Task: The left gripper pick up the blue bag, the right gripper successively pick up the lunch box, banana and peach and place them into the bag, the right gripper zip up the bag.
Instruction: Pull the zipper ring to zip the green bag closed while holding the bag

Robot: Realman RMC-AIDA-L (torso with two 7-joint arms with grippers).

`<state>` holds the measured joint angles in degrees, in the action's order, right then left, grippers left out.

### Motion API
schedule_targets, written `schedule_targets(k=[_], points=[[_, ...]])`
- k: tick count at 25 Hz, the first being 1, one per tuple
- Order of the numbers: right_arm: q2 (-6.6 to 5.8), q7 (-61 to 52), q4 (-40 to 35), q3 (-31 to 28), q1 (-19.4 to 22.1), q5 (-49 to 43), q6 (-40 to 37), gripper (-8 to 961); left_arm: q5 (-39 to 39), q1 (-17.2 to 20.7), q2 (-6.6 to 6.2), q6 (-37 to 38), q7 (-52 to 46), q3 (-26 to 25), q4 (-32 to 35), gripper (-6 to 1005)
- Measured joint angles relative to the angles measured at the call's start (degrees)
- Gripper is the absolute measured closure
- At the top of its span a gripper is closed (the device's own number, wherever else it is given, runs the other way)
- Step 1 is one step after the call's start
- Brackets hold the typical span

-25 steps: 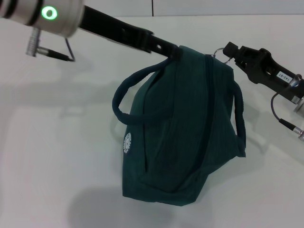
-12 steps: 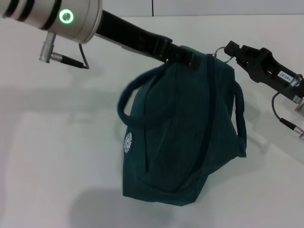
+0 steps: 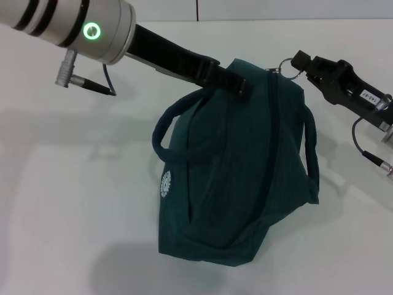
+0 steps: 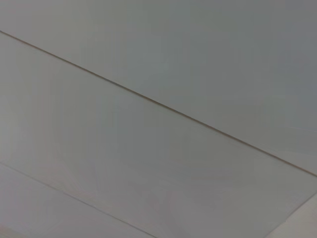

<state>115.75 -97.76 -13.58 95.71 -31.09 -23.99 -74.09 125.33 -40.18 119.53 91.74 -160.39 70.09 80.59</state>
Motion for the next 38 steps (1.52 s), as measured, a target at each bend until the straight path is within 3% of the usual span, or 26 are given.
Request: schedule_targets(k=[12,17,23,30,38], points=[[0.08,0.03,0.06,0.04,0.27,0.08,-0.73,857,2.28,0.24,0.03,-0.18,3.38,4.36,-0.17,175],[0.09,-0.09,0.10,0.14,1.01,0.03,-1.63,854,3.01,0.37,-0.01,-0.20,7.70,4.50,-0.11,387],[0.16,-0.18,0.13,0.18,1.62,0.02,-2.16,851,4.15,0.38,-0.10,-0.43,10.04,3.29,0.27,559],[0.18,-0.30,0.14,-0.03,2.01,0.07,-2.94,847,3.09,1.07,-0.09,0.16,12.18,1.36,0.55,666],[0.09,-0.41,0.14,-0.20,2.83,1.56,-3.24,842,-3.98,3.16,-0.08,2.11,20.27,1.62,1.51,745]])
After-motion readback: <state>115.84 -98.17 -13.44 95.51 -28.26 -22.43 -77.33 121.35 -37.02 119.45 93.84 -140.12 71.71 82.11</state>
